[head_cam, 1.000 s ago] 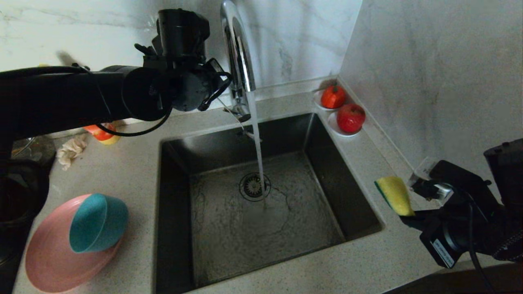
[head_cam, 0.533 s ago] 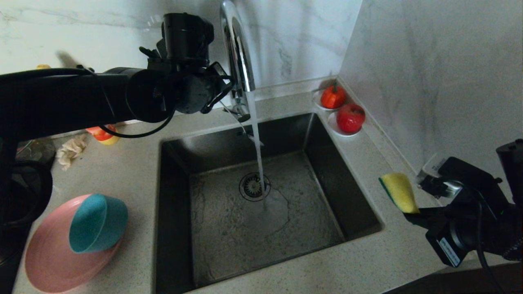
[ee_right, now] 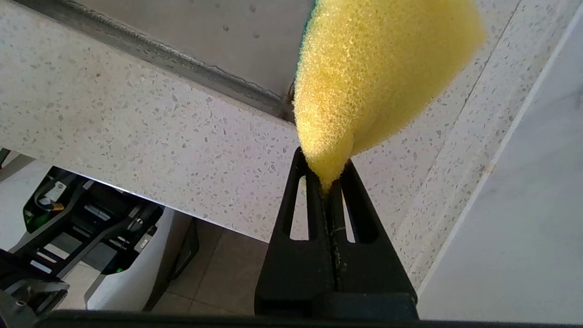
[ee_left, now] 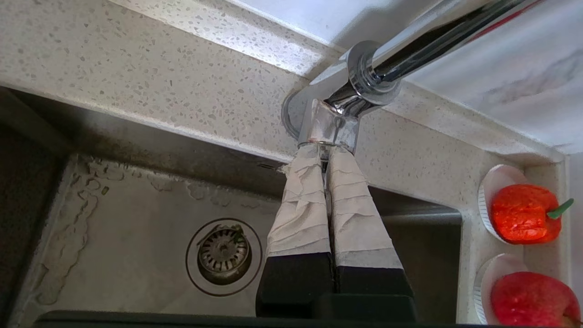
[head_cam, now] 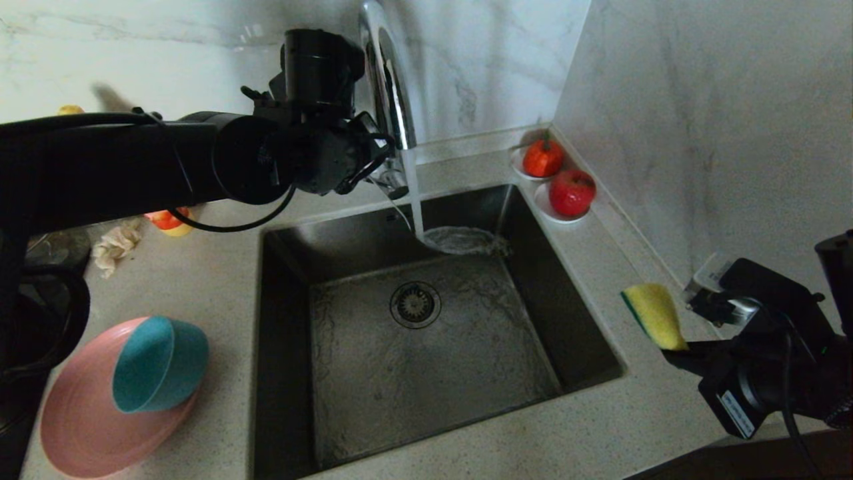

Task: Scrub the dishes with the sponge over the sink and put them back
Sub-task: Rinse the spoon

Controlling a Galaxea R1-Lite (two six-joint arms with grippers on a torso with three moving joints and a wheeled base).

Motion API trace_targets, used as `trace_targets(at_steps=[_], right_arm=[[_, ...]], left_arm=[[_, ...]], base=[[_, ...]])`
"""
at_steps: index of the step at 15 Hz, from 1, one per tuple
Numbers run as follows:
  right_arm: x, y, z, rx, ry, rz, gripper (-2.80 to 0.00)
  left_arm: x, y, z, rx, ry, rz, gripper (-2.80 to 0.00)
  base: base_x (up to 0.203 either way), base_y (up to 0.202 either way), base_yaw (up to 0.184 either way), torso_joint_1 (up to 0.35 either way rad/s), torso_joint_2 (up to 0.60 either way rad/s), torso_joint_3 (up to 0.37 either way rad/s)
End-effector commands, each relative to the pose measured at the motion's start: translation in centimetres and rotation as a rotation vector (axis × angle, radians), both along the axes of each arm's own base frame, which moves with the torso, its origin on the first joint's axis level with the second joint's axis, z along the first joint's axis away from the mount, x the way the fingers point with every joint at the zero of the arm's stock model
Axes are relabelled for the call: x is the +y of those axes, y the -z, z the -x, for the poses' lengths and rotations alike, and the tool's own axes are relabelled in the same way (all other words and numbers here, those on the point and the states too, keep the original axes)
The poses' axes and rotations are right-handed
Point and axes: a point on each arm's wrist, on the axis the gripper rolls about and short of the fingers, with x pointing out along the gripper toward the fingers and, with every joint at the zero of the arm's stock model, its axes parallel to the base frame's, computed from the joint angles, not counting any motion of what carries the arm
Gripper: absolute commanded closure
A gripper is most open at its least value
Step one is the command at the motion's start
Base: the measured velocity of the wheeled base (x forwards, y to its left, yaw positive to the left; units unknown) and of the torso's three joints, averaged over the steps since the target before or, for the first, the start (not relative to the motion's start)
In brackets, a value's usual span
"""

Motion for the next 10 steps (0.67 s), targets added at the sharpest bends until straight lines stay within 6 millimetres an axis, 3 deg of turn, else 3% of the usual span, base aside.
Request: trace_targets(at_steps=[1, 10], right_arm=[[0.04, 0.27, -0.07, 0.010, -0.001, 0.008, 0.00], [0.02, 0.46, -0.03, 0.016, -0.001, 0.011, 0.00]], left_arm=[[0.12, -0.35, 0.13, -0.010, -0.007, 0.008, 0.00], [0.93, 0.38, -0.41, 0.031, -0.043, 0.027, 0.00]], base=[[0.000, 0.000, 0.000, 0.000, 0.00, 0.000], [0.000, 0.000, 0.000, 0.000, 0.00, 0.000]])
